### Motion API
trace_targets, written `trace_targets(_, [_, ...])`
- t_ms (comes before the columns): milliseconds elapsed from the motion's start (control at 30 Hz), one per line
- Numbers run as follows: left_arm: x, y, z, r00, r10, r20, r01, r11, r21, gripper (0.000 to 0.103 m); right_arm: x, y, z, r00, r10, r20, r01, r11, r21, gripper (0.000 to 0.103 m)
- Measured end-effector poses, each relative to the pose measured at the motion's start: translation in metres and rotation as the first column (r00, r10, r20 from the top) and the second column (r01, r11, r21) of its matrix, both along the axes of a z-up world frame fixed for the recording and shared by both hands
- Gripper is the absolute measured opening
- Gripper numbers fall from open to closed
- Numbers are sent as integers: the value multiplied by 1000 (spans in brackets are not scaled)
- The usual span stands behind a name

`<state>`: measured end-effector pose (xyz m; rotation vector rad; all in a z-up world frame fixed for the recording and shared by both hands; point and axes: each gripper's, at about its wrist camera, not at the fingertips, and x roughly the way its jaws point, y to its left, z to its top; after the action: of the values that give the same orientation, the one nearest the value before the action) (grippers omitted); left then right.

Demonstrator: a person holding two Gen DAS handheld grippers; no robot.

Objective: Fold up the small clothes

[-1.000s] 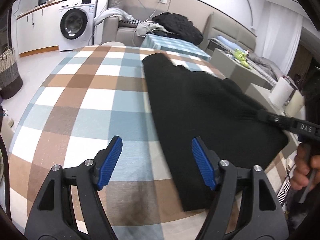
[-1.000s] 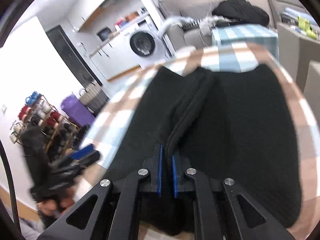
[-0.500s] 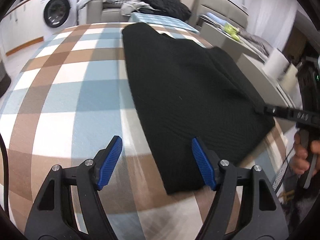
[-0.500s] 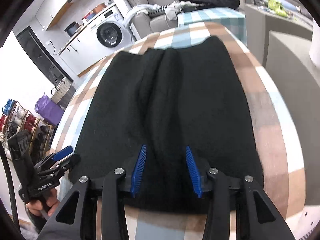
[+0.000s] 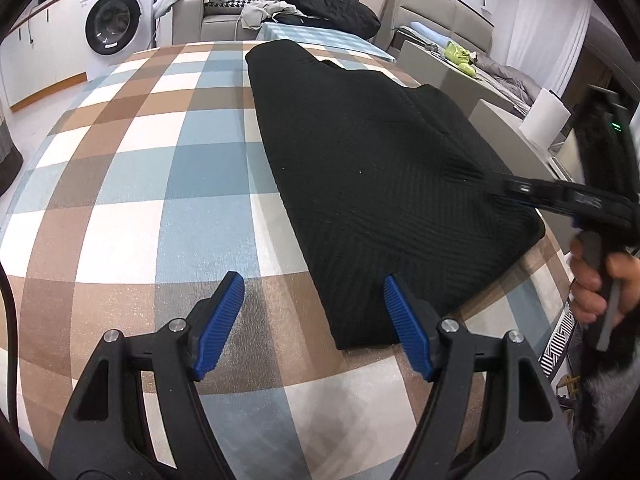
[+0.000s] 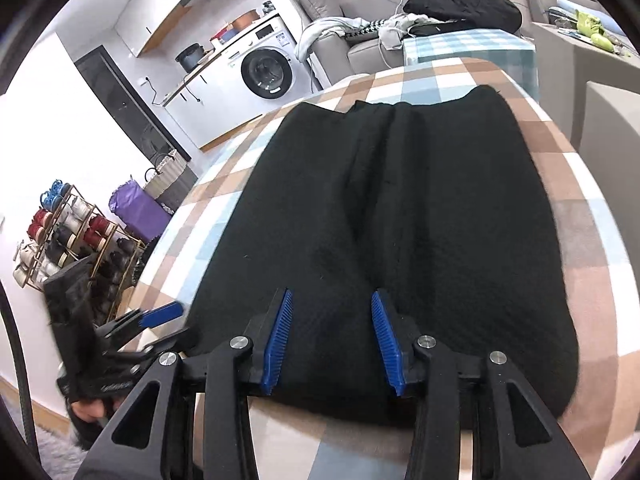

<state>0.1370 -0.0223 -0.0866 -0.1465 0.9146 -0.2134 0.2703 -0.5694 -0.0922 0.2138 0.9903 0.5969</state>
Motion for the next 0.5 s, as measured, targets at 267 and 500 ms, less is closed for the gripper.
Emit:
trace_targets(267, [1,1,0,1000,-1,4,1,1000,4,70,53,19,-13,997,-26,-66,29,998,51,42])
trace_targets(500, [3,2,1,1000,-2,6,2,1000,3,70,101,27,-15,979,-101,-178,116,990,76,39])
